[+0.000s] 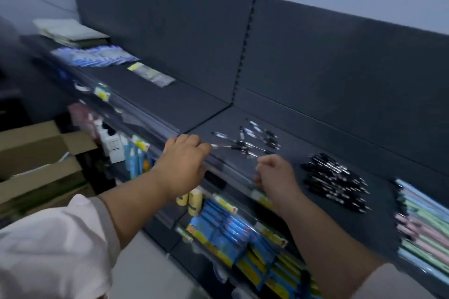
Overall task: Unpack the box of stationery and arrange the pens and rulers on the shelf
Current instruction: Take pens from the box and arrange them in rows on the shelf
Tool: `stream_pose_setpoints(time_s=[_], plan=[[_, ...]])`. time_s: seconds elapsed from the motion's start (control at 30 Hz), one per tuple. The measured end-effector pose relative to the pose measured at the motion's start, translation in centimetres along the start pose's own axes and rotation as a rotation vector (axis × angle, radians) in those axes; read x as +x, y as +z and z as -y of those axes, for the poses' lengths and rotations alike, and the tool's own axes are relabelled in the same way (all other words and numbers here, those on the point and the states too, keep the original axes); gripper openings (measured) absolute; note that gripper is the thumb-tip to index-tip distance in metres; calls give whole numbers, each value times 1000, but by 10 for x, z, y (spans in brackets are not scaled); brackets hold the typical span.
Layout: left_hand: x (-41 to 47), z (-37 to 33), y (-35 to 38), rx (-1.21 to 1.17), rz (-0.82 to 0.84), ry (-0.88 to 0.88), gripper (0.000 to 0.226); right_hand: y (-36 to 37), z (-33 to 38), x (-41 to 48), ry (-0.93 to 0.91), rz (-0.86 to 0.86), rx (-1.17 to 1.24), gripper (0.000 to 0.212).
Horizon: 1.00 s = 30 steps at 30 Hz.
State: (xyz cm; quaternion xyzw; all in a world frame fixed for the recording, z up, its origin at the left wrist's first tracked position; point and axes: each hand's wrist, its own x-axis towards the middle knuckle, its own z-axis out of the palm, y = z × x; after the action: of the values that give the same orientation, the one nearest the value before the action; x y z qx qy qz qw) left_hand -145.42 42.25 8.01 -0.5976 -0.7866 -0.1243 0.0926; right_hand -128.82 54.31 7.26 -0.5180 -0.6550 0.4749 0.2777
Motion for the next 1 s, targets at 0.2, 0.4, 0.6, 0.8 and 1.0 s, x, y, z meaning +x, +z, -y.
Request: stream_pose_setpoints(time_s=[0.2, 0.4, 0.6, 0.8, 1.0], plan=[[-68, 122, -40, 79, -10, -151, 54, 120, 53, -43, -602, 220, -577, 42], [-139, 221, -80, 152, -15, -369, 57, 219, 100, -76, -807, 345, -803, 52], [-187, 294, -95, 181, -33, -574, 52, 311, 136, -89, -942, 439, -850, 54], [-205, 363, -85, 223, 5, -721, 50, 405, 160, -72, -968, 605, -841, 58], [-185, 458, -58, 217, 57, -861, 50, 524, 182, -18, -1037, 745, -848, 58]])
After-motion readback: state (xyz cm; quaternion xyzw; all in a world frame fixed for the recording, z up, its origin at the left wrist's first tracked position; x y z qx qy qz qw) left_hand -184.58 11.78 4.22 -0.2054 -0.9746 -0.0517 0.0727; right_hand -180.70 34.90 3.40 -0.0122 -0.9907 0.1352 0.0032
